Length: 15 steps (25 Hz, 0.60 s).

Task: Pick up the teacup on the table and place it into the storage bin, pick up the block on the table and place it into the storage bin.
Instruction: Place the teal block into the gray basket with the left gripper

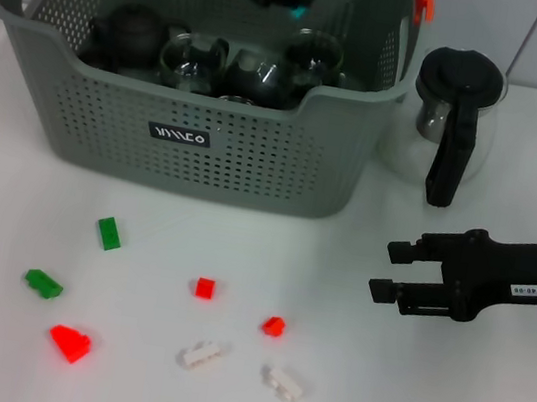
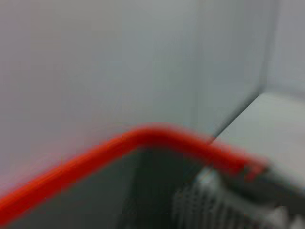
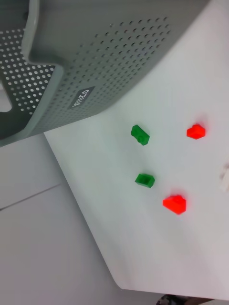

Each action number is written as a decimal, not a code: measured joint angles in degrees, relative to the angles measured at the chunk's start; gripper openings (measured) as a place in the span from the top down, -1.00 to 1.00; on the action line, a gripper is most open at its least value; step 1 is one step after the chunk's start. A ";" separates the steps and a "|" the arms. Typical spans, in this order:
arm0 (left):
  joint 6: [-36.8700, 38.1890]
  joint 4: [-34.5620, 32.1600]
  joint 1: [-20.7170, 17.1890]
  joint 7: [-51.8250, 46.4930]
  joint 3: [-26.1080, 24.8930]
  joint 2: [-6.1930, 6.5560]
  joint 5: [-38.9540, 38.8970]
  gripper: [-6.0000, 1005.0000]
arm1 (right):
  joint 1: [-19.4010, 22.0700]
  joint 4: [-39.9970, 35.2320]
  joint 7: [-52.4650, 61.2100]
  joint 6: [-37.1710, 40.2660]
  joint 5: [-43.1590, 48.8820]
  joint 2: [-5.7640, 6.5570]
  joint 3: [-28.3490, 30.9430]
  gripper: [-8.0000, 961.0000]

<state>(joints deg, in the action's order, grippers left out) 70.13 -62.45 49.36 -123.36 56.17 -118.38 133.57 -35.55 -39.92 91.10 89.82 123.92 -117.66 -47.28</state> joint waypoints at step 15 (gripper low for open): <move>-13.49 17.68 9.21 -7.40 0.86 -2.07 28.66 0.20 | -0.49 -0.14 0.31 0.33 -0.18 0.16 0.40 -0.46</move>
<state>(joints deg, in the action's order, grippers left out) 56.65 -44.77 58.56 -130.76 57.03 -120.45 162.23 -36.04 -40.06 91.41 90.15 123.74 -117.50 -46.87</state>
